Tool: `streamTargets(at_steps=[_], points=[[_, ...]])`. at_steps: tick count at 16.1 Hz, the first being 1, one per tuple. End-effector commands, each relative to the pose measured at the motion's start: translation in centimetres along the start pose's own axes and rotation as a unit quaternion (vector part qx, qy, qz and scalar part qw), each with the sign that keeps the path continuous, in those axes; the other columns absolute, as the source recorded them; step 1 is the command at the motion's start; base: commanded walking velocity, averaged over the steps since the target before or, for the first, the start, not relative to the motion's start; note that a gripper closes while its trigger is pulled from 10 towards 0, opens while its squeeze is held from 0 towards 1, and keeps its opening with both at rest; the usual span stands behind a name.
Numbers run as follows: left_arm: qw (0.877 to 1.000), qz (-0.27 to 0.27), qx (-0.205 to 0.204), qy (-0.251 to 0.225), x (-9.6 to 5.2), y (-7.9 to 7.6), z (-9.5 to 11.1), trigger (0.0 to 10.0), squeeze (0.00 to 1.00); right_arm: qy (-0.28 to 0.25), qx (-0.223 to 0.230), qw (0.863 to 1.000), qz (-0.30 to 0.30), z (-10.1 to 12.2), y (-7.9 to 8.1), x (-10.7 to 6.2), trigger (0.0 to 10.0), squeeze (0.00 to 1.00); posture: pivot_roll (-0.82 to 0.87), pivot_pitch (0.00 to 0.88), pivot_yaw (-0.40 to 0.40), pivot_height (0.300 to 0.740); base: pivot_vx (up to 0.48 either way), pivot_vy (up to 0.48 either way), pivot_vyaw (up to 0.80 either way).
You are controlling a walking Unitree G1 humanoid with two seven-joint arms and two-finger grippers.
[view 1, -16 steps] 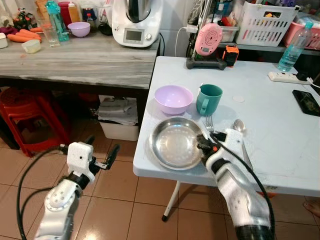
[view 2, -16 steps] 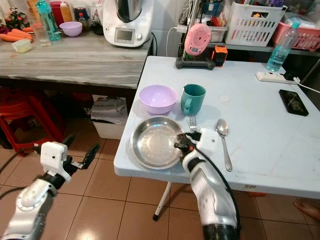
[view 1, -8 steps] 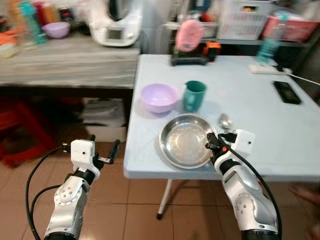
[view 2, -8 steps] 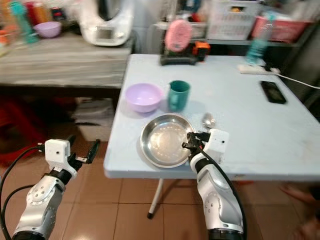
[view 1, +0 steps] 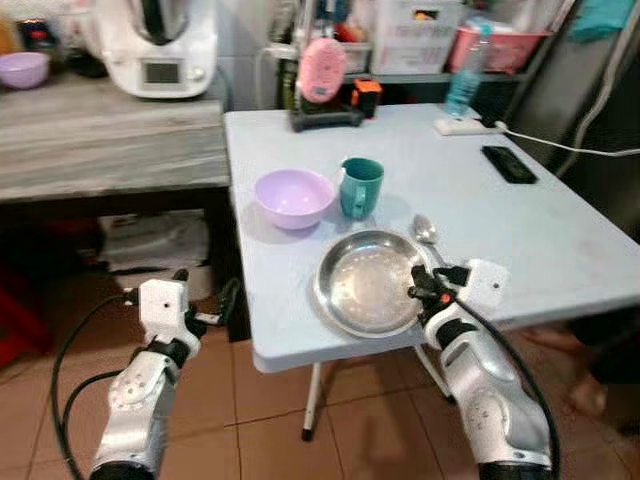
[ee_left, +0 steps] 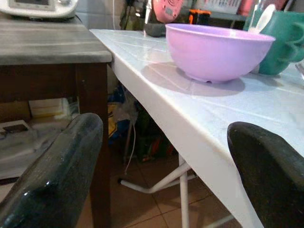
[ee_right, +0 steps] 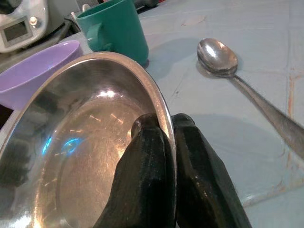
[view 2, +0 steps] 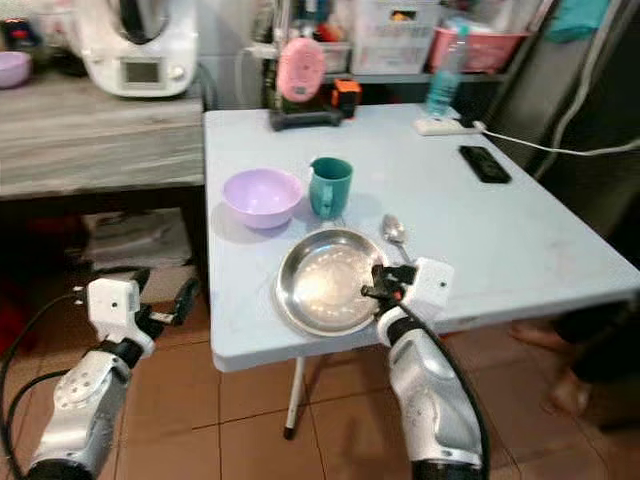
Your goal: Setting the table
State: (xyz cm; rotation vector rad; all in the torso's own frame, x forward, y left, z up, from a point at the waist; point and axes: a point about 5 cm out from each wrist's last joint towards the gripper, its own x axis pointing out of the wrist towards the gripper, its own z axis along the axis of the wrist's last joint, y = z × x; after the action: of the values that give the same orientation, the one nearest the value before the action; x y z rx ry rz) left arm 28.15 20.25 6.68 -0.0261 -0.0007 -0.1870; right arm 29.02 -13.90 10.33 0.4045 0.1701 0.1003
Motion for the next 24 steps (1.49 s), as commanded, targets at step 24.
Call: streamTargets(at_steps=[24], points=[[0.996, 0.077, 0.033, -0.019, 0.4, 0.4, 0.8, 10.0, 0.0, -0.038, -0.027, 0.999, 0.022, 1.0, -0.7, -2.0, 10.0, 0.0, 0.01, 0.0, -0.035, 0.74, 0.0, 0.388, 0.24]])
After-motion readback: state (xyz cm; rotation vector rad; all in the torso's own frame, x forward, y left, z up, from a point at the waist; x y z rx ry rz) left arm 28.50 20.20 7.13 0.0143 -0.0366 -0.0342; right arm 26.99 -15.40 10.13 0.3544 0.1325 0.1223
